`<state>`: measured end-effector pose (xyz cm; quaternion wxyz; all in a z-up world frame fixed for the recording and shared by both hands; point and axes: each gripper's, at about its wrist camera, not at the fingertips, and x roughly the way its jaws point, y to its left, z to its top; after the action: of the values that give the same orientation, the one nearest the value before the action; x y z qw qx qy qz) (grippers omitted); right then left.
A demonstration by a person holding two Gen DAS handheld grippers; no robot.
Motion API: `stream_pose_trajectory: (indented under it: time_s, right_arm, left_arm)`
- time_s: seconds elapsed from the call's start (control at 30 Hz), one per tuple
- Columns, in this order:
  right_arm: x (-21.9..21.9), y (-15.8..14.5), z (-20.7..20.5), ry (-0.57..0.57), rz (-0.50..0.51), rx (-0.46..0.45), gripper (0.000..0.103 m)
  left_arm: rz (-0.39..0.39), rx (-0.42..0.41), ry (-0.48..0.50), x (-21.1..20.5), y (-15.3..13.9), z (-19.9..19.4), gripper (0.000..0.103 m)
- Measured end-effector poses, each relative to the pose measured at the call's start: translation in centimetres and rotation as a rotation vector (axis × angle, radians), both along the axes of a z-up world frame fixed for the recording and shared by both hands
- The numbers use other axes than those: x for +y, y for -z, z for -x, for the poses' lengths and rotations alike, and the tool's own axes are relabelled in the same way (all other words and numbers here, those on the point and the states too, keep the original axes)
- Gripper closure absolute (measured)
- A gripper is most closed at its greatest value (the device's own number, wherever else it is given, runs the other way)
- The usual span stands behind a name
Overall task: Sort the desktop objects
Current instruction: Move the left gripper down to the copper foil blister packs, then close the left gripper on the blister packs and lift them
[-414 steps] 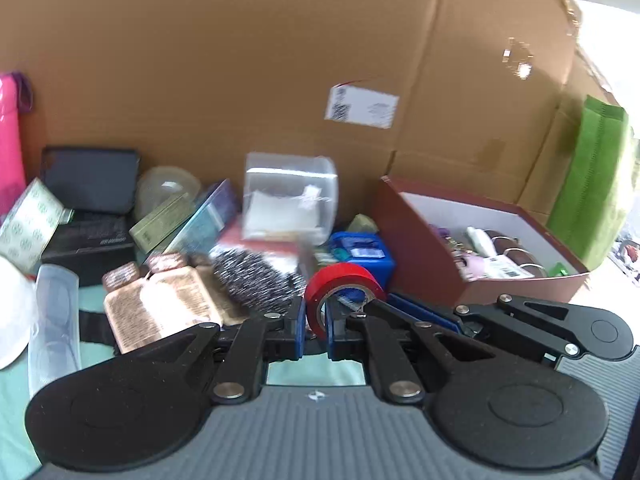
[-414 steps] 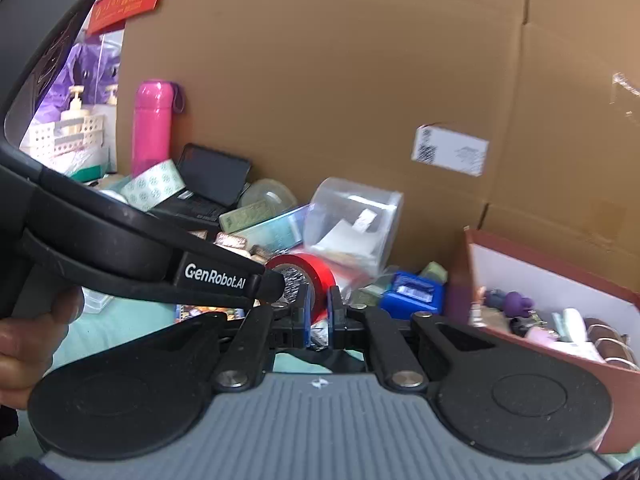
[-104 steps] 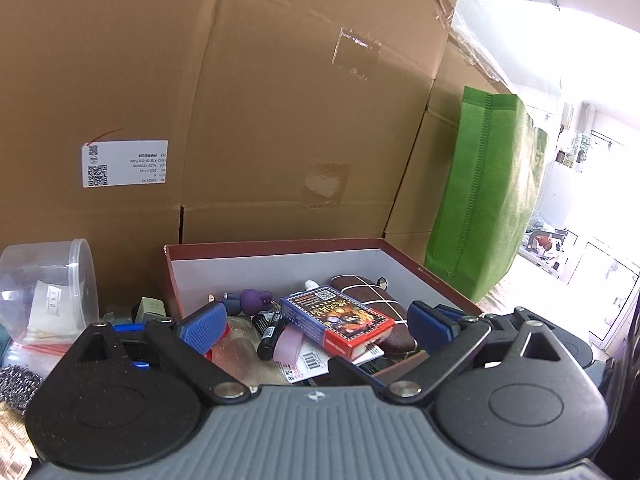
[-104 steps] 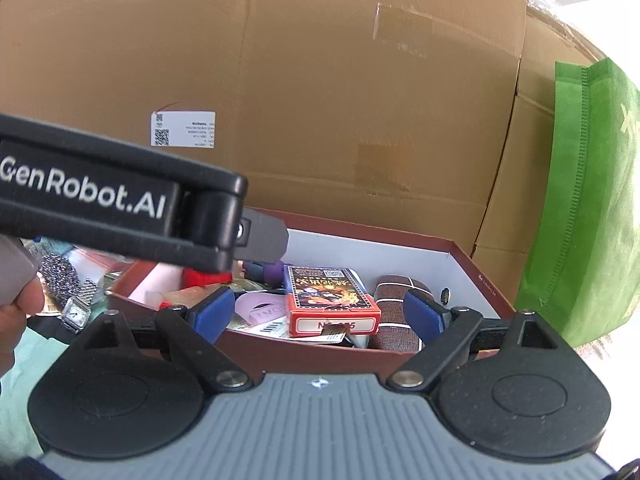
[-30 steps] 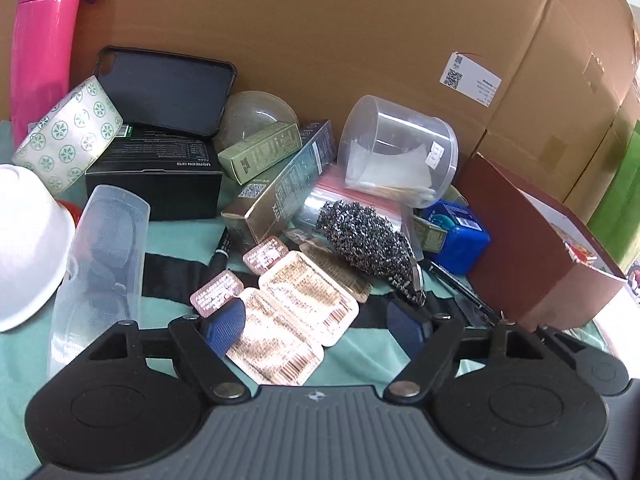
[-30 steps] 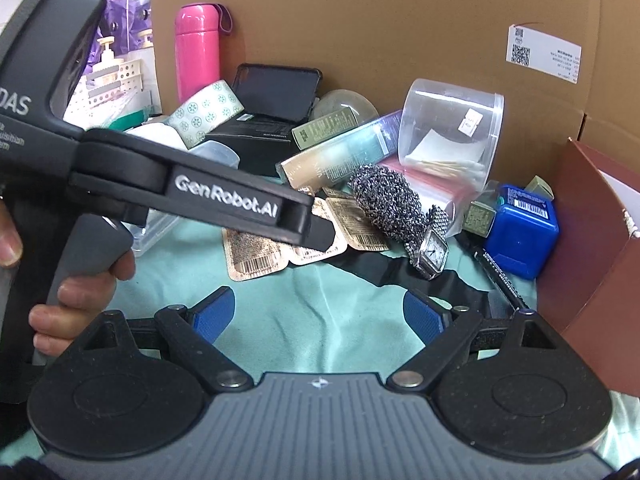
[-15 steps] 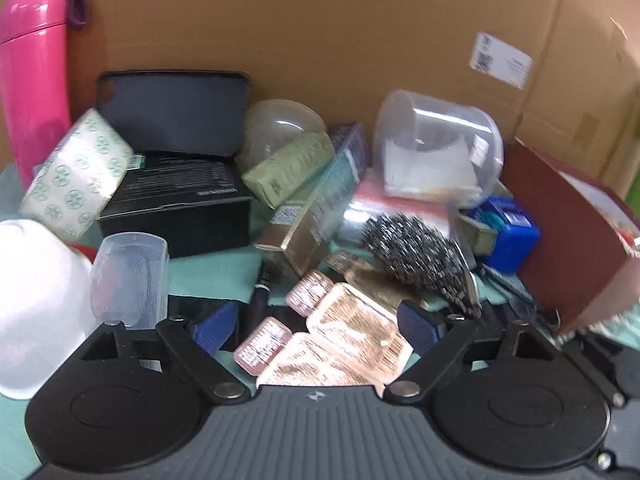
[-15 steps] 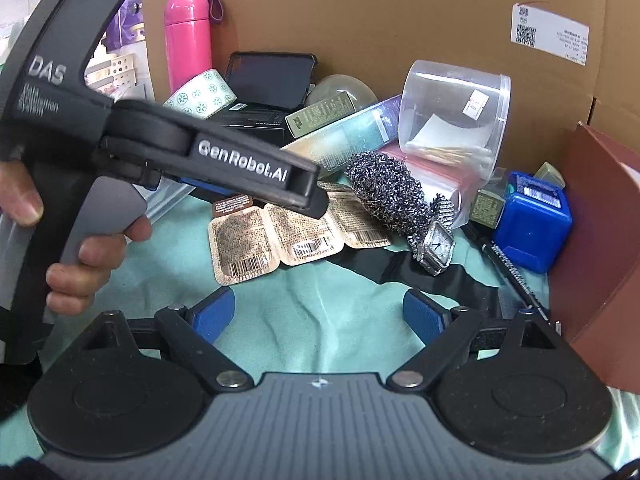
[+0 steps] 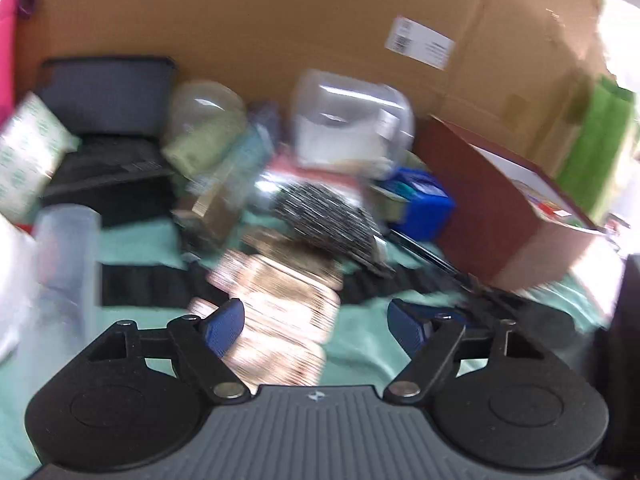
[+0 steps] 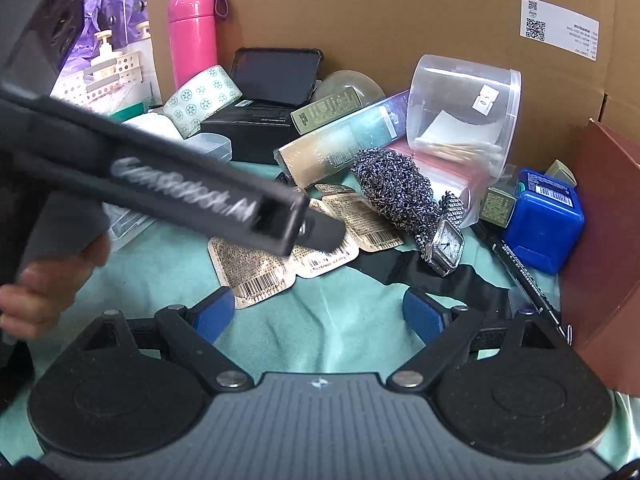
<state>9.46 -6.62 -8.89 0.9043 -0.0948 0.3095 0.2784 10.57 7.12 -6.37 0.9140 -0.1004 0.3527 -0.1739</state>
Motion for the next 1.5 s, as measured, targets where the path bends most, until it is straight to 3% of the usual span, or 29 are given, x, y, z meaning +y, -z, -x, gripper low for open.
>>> stream_pose_trajectory:
  time_s: [0.07,0.17,0.3,0.47,0.63,0.77,0.83,1.03,1.17,1.23,1.3,1.4,1.5]
  right_arm:
    - [0.0,0.0,0.0,-0.004,0.001,0.000,0.014]
    - [0.0,0.1,0.0,-0.009,0.006,-0.003,0.014]
    - [0.1,0.1,0.1,-0.010,0.012,-0.006,0.014]
    - [0.0,0.1,0.0,-0.011,0.011,-0.006,0.014]
    - [-0.1,0.1,0.1,-0.013,0.010,-0.006,0.014]
    - [-0.1,0.2,0.2,-0.021,0.009,-0.006,0.014]
    - [-0.2,0.2,0.3,-0.024,0.008,-0.007,0.014]
    - [-0.2,0.3,0.0,-0.024,0.002,-0.001,0.013]
    - [-0.2,0.4,-0.2,-0.020,-0.004,0.004,0.012]
    - [-0.3,0.4,-0.1,-0.017,-0.011,0.004,0.014]
    - [-0.5,0.3,0.0,-0.002,-0.016,-0.001,0.019]
    - [-1.0,0.2,0.0,0.018,-0.026,0.000,0.028]
    - [-0.9,0.2,0.8,0.009,0.002,-0.019,0.033]
  left_arm:
    - [0.001,-0.002,0.020,-0.5,0.2,0.2,0.024]
    - [-0.031,-0.017,-0.036,-0.4,-0.1,-0.1,0.024]
    - [-0.015,-0.024,-0.116,1.0,-0.7,-1.9,0.022]
    - [-0.042,0.017,-0.098,1.0,0.1,-4.5,0.023]
    - [-0.101,0.027,-0.020,-0.4,0.5,-4.0,0.025]
    - [-0.036,0.049,0.039,-0.6,0.3,-2.8,0.036]
    - [-0.018,0.057,0.038,-0.5,0.3,-2.6,0.047]
    - [0.041,0.079,-0.016,-0.4,0.4,-2.9,0.052]
    - [0.021,0.045,-0.026,-1.3,-0.3,-2.2,0.052]
    - [0.047,0.037,-0.003,-1.6,-0.7,-1.7,0.065]
    - [0.069,0.042,0.013,-1.9,-0.9,-1.4,0.065]
    - [0.033,0.050,0.009,-2.7,-0.4,-1.5,0.068]
    - [0.024,0.055,-0.007,-2.8,-0.3,-1.4,0.088]
